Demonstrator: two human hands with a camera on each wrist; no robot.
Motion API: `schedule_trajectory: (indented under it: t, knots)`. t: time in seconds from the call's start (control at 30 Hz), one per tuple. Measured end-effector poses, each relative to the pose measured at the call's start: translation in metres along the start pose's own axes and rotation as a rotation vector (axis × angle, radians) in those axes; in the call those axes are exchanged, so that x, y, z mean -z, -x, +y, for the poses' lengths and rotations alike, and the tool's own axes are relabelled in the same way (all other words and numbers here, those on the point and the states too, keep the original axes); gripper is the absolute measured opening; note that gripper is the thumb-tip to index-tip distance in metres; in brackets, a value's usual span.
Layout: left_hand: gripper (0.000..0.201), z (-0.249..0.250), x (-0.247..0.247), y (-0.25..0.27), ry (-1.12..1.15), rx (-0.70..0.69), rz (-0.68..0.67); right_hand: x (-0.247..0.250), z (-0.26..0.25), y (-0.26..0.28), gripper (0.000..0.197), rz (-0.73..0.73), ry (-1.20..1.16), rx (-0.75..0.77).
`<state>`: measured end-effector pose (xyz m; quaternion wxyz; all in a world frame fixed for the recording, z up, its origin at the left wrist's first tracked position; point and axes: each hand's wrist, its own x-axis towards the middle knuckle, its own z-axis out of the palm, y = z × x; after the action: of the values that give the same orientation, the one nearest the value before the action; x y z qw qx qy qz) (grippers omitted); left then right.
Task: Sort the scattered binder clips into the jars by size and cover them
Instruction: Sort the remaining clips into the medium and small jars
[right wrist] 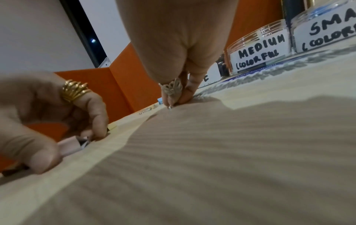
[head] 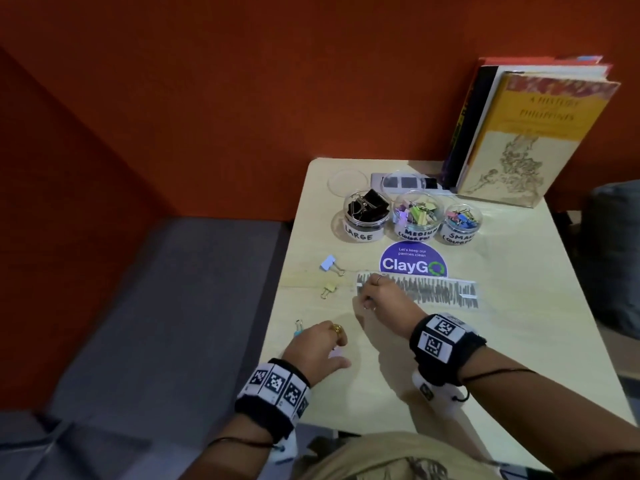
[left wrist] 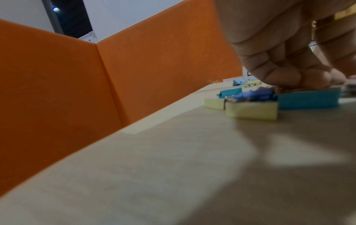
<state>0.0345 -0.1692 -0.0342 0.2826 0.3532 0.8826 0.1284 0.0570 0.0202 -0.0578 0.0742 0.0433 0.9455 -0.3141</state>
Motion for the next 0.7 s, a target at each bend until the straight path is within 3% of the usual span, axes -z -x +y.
schedule_trajectory:
  t: [0.07, 0.2, 0.43, 0.53, 0.7]
  knots:
    - [0.03, 0.001, 0.0, -0.003, -0.005, -0.015, 0.031, 0.001, -0.007, -0.005, 0.021, 0.01, -0.024, -0.029]
    - [0.028, -0.001, 0.005, -0.001, 0.041, -0.014, 0.174, 0.0, -0.023, -0.014, 0.035, 0.014, 0.003, -0.018]
    - [0.021, -0.033, 0.023, 0.01, 0.474, 0.111, 0.495, -0.006, -0.025, -0.02, 0.033, 0.064, 0.04, -0.032]
    - [0.025, -0.05, 0.023, 0.008, 0.477, 0.171, 0.549, -0.009, -0.02, -0.014, 0.031, 0.14, 0.072, -0.099]
    - [0.028, -0.058, 0.024, 0.0, 0.533, 0.287, 0.534, -0.012, -0.022, -0.018, 0.043, 0.099, 0.054, -0.093]
